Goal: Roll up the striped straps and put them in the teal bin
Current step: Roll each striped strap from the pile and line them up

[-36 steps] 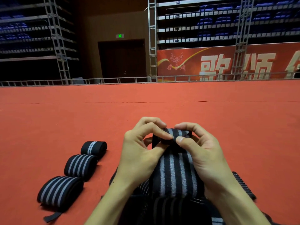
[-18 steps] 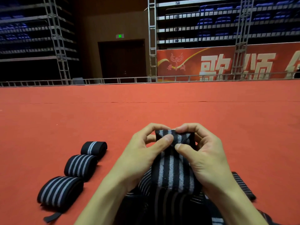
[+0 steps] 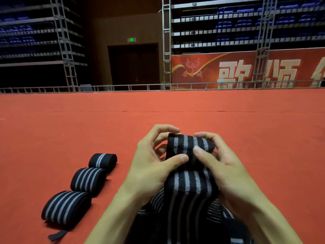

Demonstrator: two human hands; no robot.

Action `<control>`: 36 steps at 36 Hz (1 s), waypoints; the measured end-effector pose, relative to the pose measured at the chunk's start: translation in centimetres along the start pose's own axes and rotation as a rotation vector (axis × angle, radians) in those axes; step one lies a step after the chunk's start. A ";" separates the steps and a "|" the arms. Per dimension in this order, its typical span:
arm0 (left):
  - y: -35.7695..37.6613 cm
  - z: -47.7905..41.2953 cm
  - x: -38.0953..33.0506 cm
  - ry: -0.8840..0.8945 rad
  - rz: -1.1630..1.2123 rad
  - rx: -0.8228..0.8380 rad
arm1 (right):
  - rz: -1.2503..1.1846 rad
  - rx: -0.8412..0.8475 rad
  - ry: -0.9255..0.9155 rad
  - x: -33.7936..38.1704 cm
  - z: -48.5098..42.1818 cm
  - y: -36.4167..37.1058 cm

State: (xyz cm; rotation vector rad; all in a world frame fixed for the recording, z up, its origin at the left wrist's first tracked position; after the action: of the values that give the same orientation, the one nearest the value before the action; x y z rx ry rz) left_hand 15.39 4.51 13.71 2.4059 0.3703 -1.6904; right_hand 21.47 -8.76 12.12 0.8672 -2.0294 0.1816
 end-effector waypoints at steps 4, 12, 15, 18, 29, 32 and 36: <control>0.1 -0.1 0.3 -0.002 0.021 0.021 | 0.147 0.015 -0.136 0.5 -0.2 -0.4; 0.4 0.0 0.6 -0.063 -0.109 0.059 | 0.225 -0.028 -0.217 0.4 -0.3 -0.7; 0.2 0.1 0.3 -0.038 -0.041 0.062 | 0.114 -0.014 -0.119 0.1 -0.2 -0.4; 0.0 0.0 0.1 0.012 -0.071 0.038 | -0.014 0.014 -0.009 0.0 0.1 0.1; 0.1 -0.2 -0.3 0.165 -0.201 0.011 | -0.037 0.039 0.012 0.1 0.0 0.2; 0.3 -0.1 -0.2 0.201 -0.213 0.037 | 0.028 -0.011 -0.048 0.1 -0.2 0.2; 0.3 -0.2 -0.1 0.165 -0.122 0.050 | 0.013 -0.032 -0.059 0.0 -0.1 0.3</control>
State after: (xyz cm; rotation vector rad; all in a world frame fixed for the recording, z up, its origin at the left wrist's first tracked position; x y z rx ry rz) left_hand 15.58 4.27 13.88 2.6176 0.5138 -1.5697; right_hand 21.40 -8.49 12.22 0.8484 -2.0879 0.1318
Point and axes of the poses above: each hand's wrist, its own z-axis away from the middle knuckle, its own y-axis out of the palm, x = y × z, the point moved 4 cm from there along -z, towards the middle knuckle, and after that the axes turned 14 degrees about -y, right-handed, at the moved point
